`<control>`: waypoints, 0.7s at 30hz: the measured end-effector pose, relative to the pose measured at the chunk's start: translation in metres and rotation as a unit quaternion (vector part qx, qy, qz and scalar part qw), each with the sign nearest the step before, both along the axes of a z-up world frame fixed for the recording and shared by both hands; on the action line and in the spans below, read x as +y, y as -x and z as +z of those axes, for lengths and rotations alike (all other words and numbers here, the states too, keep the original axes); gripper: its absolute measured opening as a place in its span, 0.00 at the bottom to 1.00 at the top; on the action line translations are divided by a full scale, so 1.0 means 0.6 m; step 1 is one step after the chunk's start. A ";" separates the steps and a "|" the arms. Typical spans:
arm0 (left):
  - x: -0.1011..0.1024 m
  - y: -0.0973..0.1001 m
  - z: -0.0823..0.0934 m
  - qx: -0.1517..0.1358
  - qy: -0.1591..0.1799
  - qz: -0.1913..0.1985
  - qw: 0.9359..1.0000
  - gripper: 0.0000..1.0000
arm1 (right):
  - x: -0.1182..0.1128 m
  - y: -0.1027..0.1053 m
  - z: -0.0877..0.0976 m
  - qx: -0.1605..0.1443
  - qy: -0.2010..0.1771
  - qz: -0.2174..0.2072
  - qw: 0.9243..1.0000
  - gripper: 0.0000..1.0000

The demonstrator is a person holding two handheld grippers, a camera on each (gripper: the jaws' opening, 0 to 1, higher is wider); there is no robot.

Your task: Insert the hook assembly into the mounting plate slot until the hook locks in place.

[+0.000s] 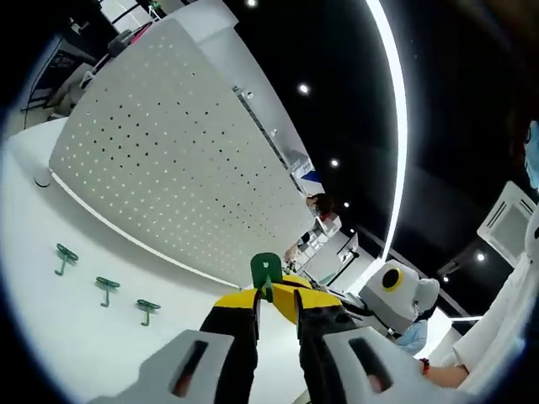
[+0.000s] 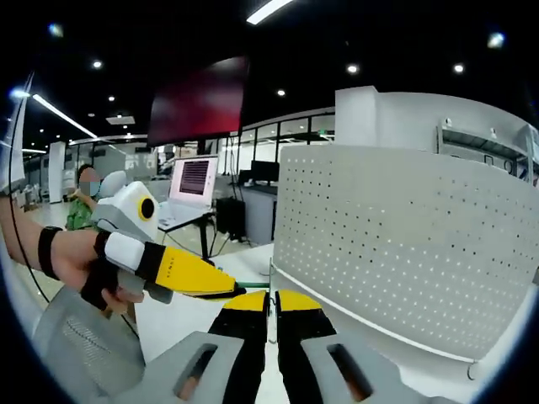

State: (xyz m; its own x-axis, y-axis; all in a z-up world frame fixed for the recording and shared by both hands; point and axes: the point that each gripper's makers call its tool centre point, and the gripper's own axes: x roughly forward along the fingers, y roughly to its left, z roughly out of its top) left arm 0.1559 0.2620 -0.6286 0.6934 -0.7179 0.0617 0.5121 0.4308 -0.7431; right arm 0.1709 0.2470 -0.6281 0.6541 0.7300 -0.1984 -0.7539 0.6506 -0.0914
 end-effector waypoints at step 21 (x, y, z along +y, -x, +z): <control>0.006 -0.012 -0.006 0.016 0.024 0.021 0.999 0.04 | 0.010 0.006 -0.001 -0.003 -0.004 0.002 1.000 0.01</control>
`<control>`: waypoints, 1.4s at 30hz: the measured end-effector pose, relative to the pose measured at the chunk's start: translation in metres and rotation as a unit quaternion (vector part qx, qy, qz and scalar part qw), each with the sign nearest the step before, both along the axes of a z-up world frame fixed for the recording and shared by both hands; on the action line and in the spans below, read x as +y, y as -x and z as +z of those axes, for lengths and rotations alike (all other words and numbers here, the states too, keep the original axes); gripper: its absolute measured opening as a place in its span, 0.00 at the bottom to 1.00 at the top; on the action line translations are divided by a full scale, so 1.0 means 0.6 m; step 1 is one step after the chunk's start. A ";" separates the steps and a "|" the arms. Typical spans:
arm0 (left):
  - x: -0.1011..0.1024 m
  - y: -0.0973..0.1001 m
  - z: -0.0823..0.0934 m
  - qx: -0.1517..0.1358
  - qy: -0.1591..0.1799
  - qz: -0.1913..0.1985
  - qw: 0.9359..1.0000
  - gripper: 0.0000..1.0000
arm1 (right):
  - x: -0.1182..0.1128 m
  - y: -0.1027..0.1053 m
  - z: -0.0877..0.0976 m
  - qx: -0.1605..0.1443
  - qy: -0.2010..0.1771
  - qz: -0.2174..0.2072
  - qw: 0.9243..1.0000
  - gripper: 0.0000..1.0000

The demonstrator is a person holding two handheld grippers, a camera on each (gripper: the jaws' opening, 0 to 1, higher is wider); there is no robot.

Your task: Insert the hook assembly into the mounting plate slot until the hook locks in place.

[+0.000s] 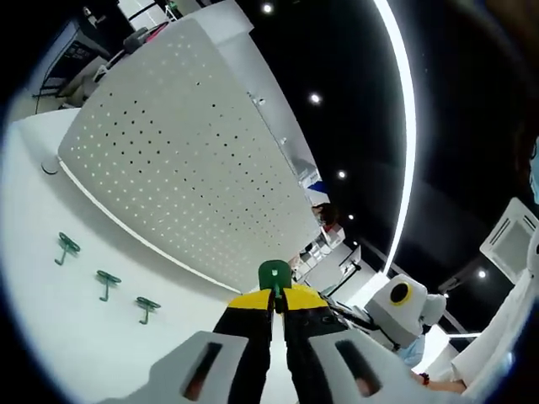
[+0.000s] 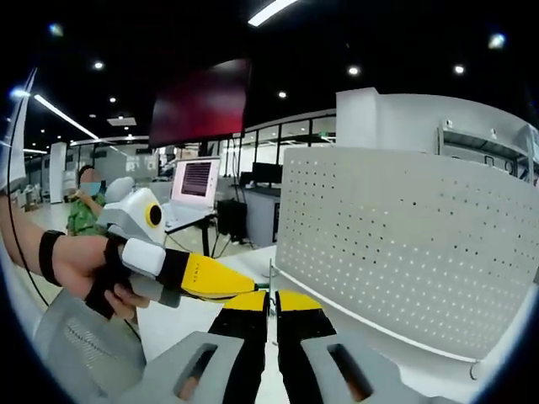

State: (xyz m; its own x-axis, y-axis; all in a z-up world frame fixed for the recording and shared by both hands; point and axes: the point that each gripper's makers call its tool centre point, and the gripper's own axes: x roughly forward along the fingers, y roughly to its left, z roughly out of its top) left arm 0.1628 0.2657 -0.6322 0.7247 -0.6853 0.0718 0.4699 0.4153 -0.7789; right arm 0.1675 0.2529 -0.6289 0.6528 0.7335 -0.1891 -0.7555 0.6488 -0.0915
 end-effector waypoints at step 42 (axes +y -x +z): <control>0.009 0.000 -0.001 -0.005 -0.056 -0.013 0.998 0.02 | 0.004 0.006 -0.020 -0.006 0.048 0.040 0.998 0.13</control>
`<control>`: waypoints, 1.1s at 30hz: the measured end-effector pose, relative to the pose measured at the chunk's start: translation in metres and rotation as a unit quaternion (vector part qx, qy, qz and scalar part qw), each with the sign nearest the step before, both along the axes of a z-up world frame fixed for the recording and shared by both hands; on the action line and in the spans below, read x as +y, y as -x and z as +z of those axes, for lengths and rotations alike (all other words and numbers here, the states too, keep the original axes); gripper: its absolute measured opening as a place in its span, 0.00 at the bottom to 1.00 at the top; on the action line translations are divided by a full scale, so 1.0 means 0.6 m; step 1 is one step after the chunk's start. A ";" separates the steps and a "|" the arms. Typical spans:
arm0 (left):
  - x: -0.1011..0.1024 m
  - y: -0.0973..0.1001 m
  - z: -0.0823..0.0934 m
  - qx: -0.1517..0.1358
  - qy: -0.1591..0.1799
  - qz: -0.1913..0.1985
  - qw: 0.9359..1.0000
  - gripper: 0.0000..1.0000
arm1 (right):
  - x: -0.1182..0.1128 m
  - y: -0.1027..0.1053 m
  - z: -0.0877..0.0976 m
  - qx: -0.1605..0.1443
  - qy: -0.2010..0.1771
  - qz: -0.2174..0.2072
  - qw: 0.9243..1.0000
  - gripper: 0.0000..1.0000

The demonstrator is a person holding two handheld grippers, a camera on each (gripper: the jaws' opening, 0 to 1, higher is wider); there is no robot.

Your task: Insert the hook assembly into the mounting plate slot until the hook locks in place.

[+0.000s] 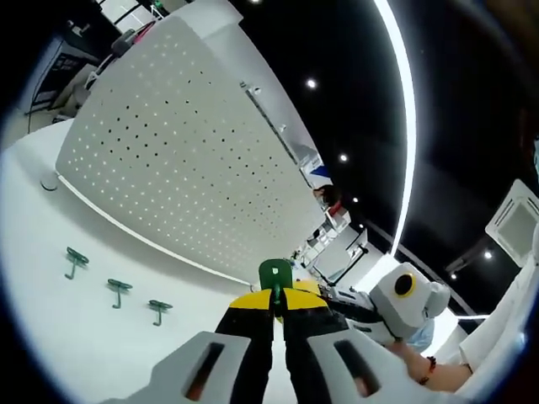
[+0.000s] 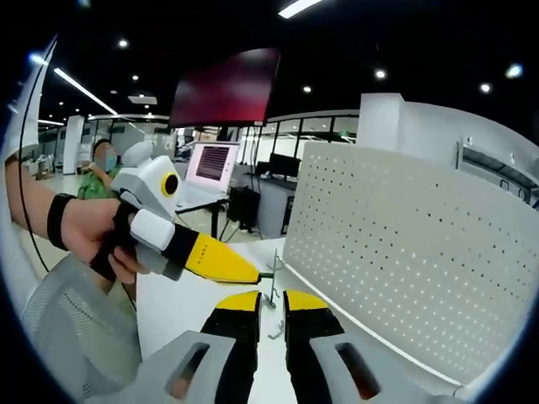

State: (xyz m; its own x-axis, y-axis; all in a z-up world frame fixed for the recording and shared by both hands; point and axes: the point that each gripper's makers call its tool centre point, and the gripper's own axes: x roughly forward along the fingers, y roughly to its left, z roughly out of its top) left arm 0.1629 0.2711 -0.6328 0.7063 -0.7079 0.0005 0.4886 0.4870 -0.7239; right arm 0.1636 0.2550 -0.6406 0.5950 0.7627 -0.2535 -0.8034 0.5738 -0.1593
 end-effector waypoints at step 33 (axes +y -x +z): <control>0.041 -0.031 0.017 -0.074 -0.197 0.062 0.976 0.02 | -0.098 0.002 -0.059 0.086 -0.015 -0.101 0.991 0.55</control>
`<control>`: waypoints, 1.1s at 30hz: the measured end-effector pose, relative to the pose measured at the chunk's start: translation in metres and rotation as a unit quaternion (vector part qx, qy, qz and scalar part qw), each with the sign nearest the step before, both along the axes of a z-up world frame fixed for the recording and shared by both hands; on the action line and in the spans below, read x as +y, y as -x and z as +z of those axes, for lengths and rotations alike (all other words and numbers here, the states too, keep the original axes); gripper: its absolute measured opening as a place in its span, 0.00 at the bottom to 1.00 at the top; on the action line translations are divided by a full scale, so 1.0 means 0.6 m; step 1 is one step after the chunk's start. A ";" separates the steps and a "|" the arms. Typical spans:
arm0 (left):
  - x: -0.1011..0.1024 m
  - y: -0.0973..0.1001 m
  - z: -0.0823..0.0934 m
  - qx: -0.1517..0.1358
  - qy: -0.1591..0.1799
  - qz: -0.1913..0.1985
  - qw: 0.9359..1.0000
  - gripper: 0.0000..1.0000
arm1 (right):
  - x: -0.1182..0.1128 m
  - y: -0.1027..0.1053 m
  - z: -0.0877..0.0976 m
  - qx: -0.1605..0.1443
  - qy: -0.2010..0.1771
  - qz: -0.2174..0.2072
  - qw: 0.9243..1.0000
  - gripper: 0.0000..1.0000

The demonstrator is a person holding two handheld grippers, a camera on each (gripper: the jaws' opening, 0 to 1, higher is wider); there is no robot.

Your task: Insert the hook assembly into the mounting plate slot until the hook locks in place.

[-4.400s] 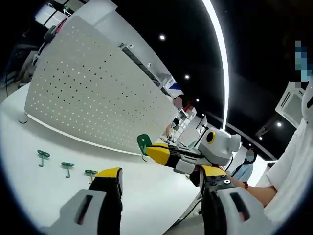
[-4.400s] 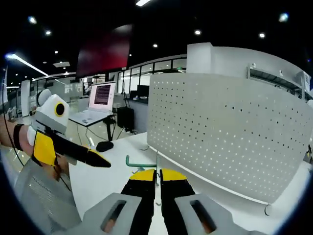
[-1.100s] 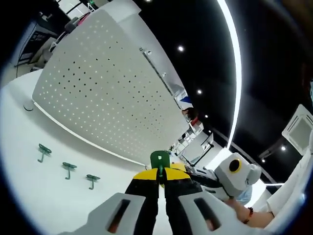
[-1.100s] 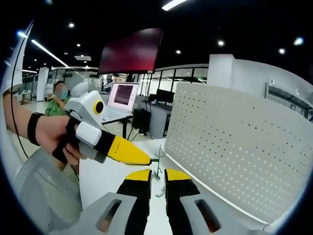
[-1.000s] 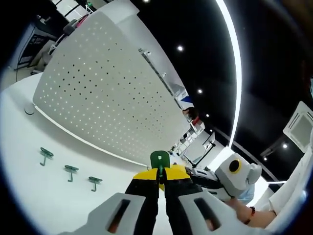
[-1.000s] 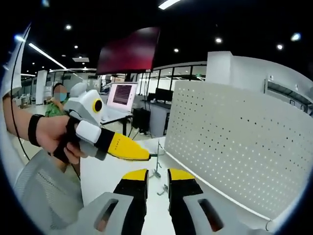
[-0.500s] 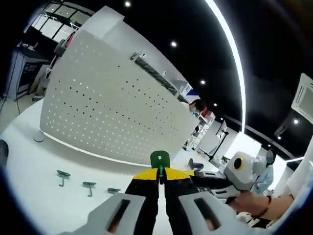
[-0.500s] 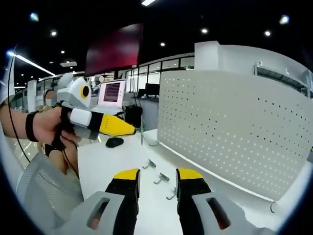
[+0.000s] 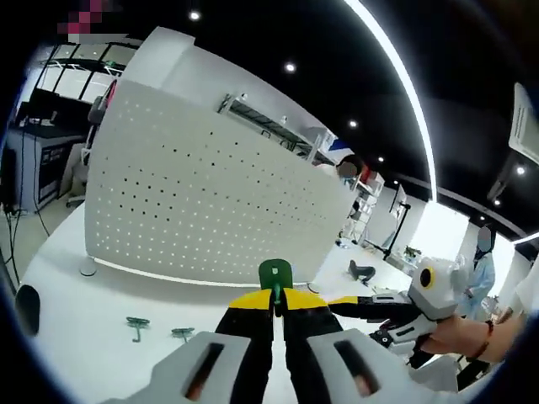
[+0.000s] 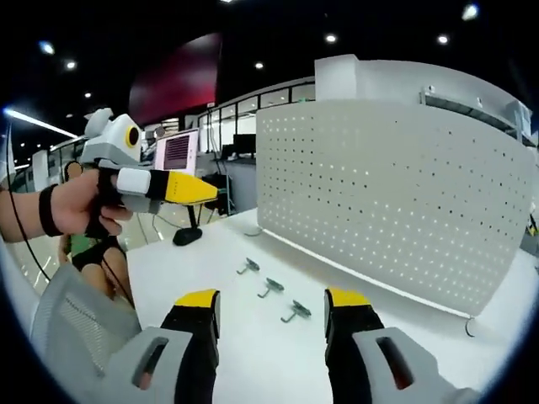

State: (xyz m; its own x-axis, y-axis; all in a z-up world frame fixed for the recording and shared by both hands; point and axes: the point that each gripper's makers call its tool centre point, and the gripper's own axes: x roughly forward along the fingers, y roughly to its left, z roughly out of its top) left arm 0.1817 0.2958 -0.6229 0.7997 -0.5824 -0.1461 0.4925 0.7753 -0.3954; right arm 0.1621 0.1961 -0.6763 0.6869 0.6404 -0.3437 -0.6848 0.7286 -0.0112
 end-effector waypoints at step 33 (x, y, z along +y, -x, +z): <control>0.040 -0.072 0.015 -0.004 -0.109 0.067 0.992 0.02 | -0.026 0.018 0.003 -0.004 -0.023 -0.015 1.000 0.78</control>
